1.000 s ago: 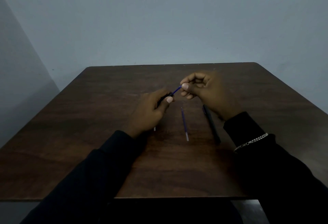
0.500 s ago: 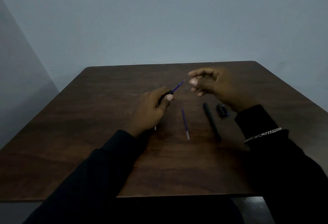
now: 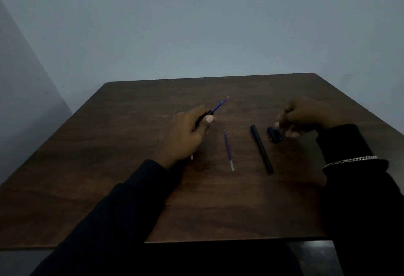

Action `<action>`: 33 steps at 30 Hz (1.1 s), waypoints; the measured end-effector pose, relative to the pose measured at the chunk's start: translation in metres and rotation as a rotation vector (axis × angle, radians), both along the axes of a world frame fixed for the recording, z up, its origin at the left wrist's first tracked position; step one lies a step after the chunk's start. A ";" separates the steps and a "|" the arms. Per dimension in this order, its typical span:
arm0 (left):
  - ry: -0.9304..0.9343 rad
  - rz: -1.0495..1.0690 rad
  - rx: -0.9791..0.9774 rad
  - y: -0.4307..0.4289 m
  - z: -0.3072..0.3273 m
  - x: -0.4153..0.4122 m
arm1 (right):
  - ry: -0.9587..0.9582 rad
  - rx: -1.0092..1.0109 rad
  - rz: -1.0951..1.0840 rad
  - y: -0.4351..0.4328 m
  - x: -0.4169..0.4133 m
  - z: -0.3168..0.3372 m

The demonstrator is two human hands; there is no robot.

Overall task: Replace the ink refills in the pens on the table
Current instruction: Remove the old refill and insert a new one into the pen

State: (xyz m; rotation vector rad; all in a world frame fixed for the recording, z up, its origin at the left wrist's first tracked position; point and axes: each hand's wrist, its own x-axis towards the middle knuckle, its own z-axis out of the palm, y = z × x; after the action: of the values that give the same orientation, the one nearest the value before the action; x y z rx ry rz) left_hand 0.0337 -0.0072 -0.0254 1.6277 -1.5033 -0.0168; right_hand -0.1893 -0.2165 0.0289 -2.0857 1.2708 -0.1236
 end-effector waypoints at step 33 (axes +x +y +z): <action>-0.008 -0.016 0.000 0.000 0.002 -0.003 | -0.966 0.165 0.126 0.044 0.025 0.012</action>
State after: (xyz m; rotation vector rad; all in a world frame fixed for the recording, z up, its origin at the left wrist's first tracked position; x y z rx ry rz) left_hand 0.0306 -0.0071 -0.0238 1.6177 -1.5223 -0.0195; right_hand -0.1643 -0.1729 0.0409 -1.5962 0.5284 -0.8235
